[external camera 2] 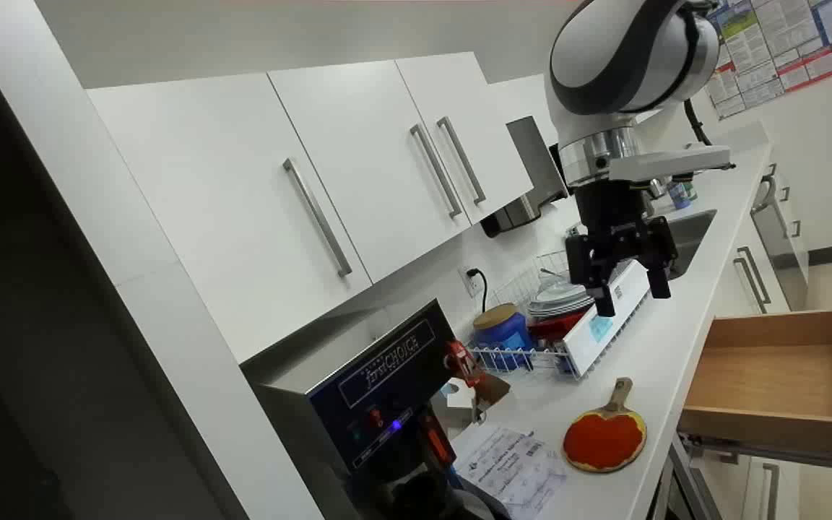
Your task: Close the top drawer
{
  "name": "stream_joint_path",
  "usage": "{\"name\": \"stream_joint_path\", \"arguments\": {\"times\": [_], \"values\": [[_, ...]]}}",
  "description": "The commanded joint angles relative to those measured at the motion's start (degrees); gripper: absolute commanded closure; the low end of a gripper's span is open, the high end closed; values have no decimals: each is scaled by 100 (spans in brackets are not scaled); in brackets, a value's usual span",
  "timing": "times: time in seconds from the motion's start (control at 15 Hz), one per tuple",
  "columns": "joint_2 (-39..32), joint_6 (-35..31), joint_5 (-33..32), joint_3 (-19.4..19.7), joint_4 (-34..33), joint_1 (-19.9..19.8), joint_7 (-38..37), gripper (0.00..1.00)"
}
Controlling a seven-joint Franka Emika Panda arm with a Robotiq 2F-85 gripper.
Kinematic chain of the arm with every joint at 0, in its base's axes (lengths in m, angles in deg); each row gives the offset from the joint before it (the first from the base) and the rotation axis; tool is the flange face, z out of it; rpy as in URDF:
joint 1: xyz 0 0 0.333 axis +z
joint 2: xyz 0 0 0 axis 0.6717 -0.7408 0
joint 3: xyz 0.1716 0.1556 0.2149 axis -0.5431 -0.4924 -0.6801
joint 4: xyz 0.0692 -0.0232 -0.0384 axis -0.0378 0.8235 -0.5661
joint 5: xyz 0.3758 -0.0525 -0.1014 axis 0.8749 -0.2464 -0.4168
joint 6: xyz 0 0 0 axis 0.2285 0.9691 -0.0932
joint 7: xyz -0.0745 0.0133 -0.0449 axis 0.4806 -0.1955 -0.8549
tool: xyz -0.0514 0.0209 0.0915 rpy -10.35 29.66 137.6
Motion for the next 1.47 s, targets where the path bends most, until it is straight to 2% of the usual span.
{"name": "stream_joint_path", "arguments": {"times": [0.0, 0.33, 0.6, 0.93, 1.2, 1.4], "values": [[1, 27, 37, -61, -13, -73, 34, 0], [-19, -66, 32, -37, -23, -107, 48, 0], [-124, -621, -46, 355, -76, -481, 294, 0], [-409, -1094, 89, 1441, -36, -996, 1243, 0], [-655, -1208, 195, 2345, 81, -1476, 1976, 0], [-971, -1383, 191, 2864, 165, -1840, 2409, 0]]}}
